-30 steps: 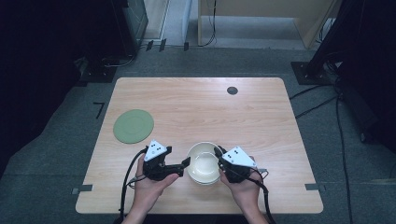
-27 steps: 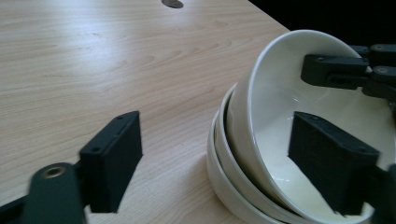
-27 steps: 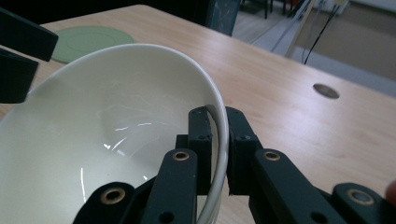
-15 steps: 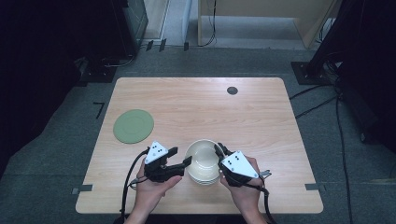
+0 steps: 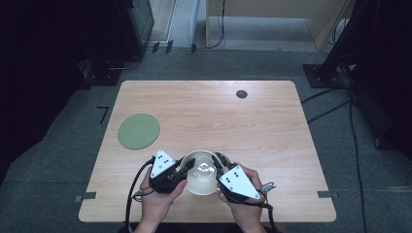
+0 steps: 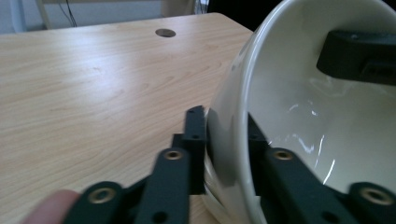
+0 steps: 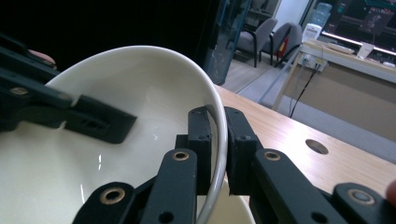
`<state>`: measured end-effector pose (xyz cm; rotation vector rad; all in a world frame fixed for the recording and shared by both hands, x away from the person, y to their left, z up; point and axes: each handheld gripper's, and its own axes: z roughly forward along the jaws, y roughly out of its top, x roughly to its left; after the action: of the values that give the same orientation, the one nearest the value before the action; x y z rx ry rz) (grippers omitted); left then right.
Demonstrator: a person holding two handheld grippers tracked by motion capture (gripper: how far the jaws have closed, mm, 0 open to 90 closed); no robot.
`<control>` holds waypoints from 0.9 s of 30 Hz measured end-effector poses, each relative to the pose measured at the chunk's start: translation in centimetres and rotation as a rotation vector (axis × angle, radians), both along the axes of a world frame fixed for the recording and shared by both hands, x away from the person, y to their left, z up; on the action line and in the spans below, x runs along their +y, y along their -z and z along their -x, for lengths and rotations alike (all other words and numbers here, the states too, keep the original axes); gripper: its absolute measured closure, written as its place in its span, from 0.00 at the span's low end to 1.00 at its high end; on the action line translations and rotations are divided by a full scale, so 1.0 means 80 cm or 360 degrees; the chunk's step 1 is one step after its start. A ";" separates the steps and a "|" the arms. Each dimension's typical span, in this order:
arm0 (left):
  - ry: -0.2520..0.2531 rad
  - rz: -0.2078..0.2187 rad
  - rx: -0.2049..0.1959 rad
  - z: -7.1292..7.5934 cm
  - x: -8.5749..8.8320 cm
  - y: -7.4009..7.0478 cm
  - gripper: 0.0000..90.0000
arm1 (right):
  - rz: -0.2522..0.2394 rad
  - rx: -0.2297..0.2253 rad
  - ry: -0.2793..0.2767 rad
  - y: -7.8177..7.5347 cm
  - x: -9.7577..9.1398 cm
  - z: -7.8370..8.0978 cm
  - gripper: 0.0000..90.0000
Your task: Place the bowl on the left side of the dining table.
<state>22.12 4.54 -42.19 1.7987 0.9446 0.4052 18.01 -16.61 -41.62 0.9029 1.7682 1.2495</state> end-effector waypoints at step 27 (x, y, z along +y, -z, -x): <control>-0.0109 0.0035 -0.0157 -0.007 0.039 0.000 0.94 | -0.0346 0.0264 -0.0058 -0.024 -0.020 -0.011 0.26</control>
<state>22.65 7.68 -42.21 1.7140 0.9396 0.5198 18.85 -18.18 -39.69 1.1302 1.8071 1.4469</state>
